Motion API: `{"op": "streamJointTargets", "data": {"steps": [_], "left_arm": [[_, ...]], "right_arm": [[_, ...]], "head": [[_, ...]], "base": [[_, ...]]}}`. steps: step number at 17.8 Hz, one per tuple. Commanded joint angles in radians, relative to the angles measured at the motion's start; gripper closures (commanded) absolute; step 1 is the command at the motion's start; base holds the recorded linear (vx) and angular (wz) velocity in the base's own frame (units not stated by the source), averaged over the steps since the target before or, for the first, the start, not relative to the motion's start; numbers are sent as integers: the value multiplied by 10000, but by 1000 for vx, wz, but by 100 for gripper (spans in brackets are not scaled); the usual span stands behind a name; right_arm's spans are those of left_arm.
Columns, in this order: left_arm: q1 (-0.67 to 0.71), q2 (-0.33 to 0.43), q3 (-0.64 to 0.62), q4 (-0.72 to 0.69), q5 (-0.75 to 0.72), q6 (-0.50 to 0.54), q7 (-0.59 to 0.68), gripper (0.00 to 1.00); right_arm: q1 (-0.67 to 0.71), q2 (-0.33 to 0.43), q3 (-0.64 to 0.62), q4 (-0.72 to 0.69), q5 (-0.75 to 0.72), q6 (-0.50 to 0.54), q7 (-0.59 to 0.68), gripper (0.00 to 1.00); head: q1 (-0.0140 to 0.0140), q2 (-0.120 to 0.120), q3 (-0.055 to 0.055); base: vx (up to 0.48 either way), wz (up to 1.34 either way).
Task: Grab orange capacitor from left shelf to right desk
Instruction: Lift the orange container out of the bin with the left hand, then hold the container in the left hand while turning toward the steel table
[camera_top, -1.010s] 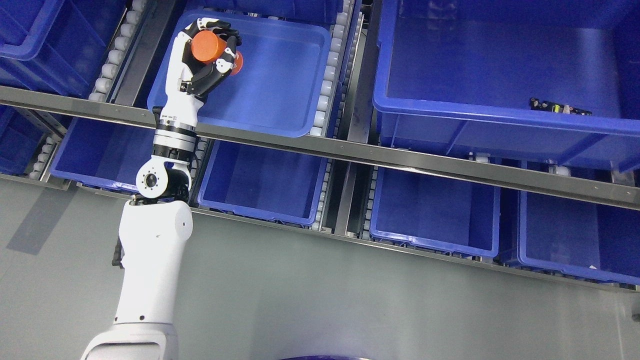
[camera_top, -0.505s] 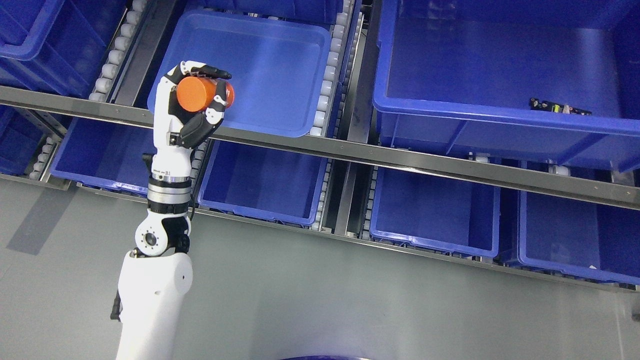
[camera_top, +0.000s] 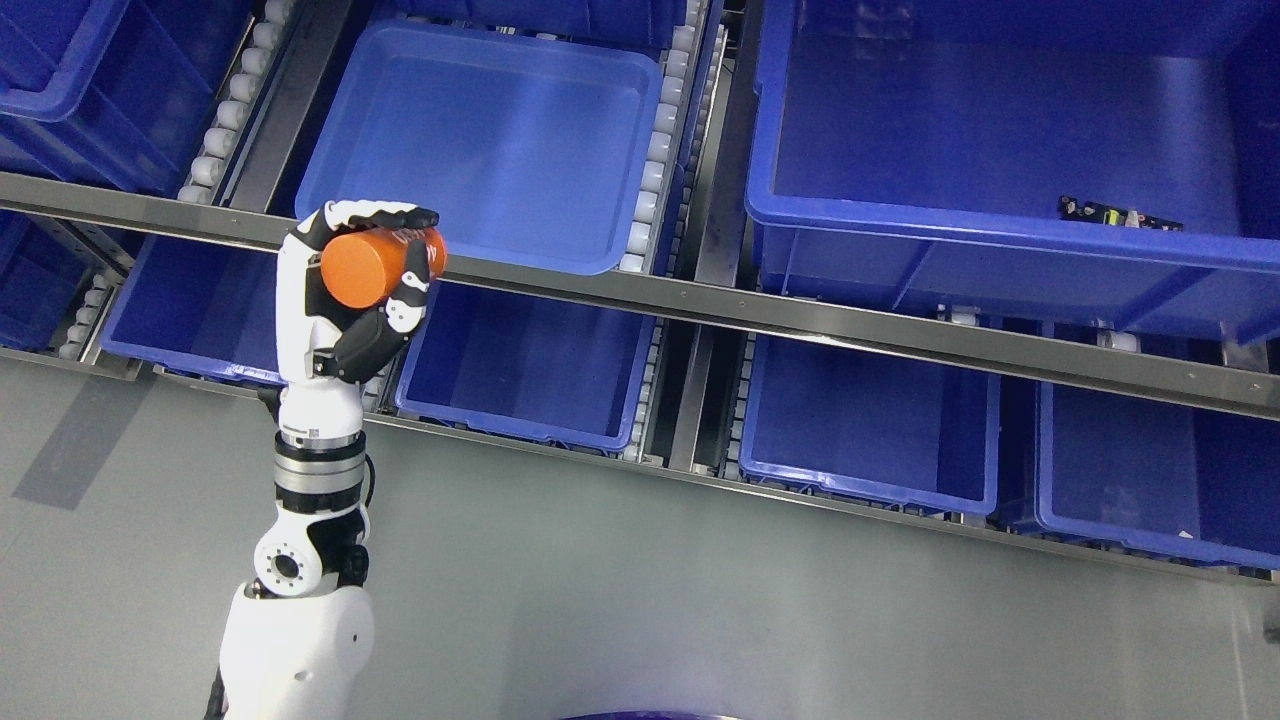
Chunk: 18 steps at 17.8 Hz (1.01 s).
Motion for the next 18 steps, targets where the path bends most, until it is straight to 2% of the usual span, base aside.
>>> {"op": "streamJointTargets", "data": {"steps": [1, 10, 18], "left_arm": [[660, 199, -256, -972, 10, -98, -16, 97], [814, 174, -349, -972, 10, 531, 45, 98], [783, 174, -502, -1003, 10, 562, 45, 98]], "right_arm": [[215, -175, -123, -175, 61, -22, 1, 0], [215, -175, -123, -175, 61, -7, 1, 0], [215, -175, -123, -175, 61, -7, 1, 0]], "head": [[0, 0, 0], [0, 0, 0], [0, 0, 0]], "base": [[0, 0], [0, 0], [0, 0]]}}
